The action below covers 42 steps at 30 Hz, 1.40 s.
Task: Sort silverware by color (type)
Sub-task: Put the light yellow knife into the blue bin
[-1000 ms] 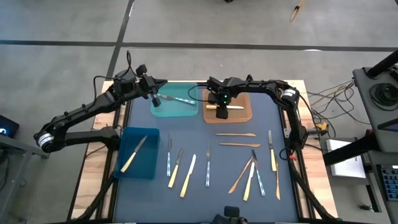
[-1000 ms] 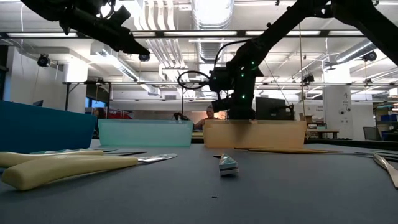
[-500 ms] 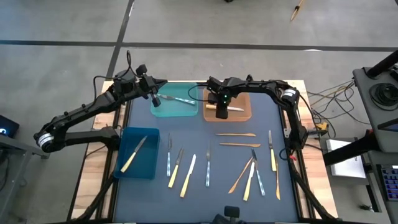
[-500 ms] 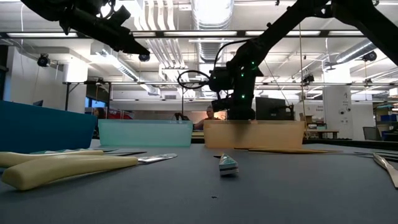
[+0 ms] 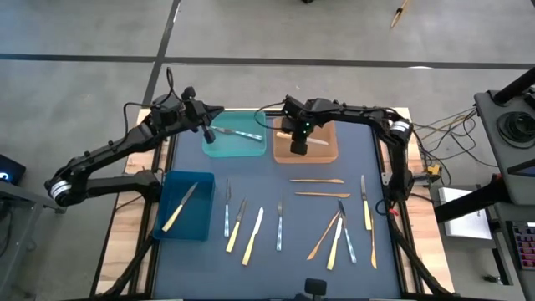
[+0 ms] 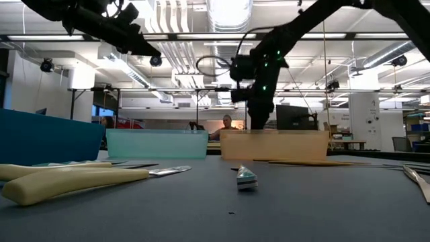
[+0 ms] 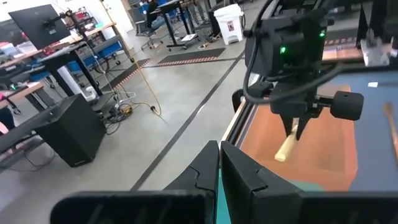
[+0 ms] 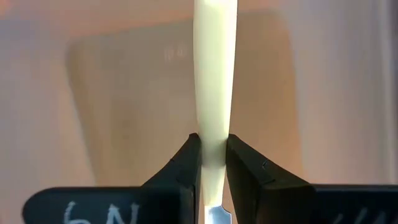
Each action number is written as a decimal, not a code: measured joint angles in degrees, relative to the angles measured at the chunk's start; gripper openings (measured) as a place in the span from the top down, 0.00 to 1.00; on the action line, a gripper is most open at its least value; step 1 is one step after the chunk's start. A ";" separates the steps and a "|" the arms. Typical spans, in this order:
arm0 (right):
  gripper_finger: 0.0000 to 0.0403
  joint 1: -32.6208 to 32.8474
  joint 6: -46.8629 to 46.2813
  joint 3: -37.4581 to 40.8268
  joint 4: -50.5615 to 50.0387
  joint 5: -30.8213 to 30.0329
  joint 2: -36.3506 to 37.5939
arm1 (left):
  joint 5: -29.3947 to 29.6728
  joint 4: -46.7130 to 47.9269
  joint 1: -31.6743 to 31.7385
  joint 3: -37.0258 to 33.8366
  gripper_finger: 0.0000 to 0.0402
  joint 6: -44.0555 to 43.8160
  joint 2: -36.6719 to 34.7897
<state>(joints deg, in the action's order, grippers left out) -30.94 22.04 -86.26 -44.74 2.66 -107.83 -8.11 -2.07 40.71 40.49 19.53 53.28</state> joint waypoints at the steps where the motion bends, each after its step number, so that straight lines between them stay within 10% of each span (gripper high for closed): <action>1: 0.90 0.10 -0.08 0.00 0.03 0.03 1.00 | -0.10 -0.02 0.00 0.00 1.00 -0.95 -0.34; 12: 0.90 6.34 -0.61 -0.04 6.14 0.30 10.32 | -19.29 0.34 -0.25 0.00 1.00 -11.92 -4.85; 30: 0.90 21.56 8.09 -0.13 32.36 0.79 10.59 | -32.74 6.25 -2.34 0.00 1.00 -31.50 -16.46; 42: 0.90 26.98 8.07 -0.13 26.34 -3.21 10.16 | -15.82 6.70 -20.19 -0.17 1.00 -35.07 -12.85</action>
<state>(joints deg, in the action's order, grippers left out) -3.96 30.11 -86.39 -18.40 -0.55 -97.67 -23.94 4.64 20.51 40.32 -15.54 40.43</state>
